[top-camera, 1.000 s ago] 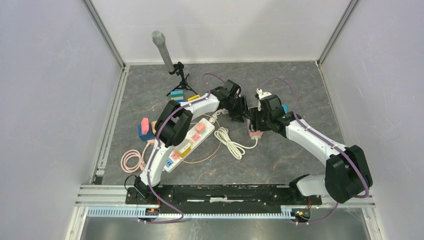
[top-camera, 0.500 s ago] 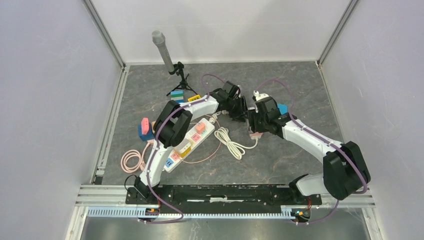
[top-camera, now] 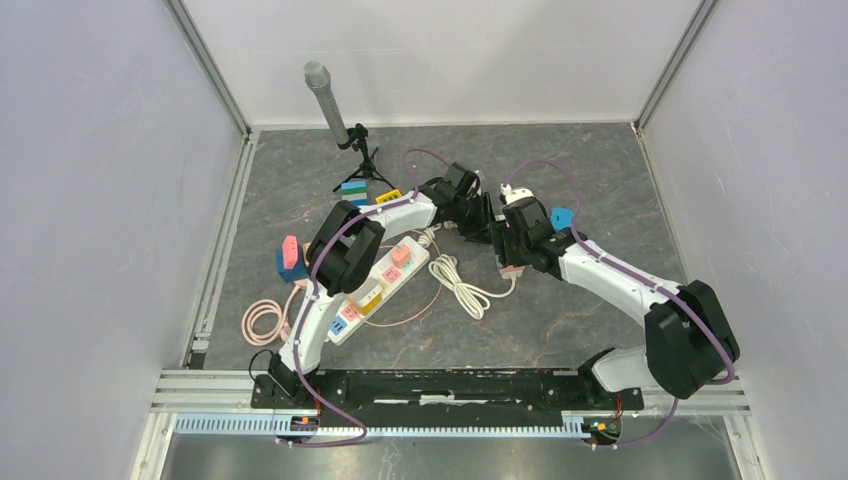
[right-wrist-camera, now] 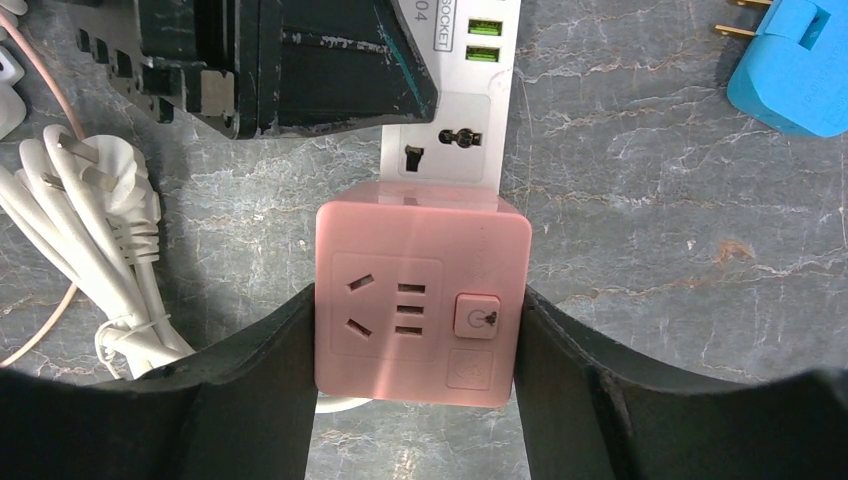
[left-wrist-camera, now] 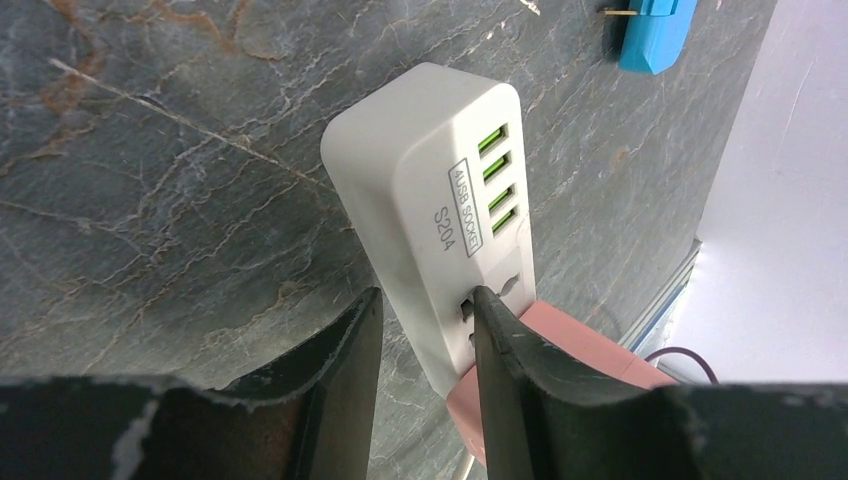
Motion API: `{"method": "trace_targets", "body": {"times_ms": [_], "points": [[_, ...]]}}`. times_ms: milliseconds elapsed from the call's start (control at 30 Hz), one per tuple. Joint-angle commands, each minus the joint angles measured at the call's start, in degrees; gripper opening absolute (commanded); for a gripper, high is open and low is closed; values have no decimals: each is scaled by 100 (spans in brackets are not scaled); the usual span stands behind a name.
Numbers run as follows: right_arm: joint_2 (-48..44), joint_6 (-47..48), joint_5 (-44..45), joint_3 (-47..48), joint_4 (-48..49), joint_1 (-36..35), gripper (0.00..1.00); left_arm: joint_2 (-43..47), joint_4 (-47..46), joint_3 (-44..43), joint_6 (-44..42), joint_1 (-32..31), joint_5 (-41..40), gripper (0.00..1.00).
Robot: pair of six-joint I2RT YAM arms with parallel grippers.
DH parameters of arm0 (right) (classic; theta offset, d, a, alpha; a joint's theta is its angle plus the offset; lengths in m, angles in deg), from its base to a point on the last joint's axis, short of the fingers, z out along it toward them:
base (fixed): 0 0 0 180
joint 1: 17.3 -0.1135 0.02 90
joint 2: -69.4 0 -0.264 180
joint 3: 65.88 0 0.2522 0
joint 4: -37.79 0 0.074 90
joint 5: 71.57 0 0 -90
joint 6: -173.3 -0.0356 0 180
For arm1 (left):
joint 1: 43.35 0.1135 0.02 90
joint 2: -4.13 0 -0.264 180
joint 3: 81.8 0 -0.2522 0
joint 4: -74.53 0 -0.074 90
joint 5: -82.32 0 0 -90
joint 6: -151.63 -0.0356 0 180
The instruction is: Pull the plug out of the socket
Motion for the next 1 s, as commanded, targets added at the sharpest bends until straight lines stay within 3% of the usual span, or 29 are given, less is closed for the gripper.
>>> {"method": "trace_targets", "body": {"times_ms": [0, 67, 400, 533, 833, 967], "points": [[86, -77, 66, -152, -45, -33, 13, -304, 902, 371, -476, -113, -395, 44], [-26, -131, 15, -15, -48, -37, 0, -304, 906, 390, -490, -113, -401, 43], [-297, -257, -829, 992, -211, 209, 0, -210, 1025, 604, -729, -122, -723, 42], [-269, -332, -1069, 995, -116, 301, 0, -233, 1030, 691, -695, -122, -744, 41], [-68, 146, 15, 821, -310, -169, 0, -273, 1069, 696, -670, -134, -828, 40], [-138, 137, 47, 856, -352, -196, 0, -321, 1373, 562, -668, -140, -962, 39]]}}
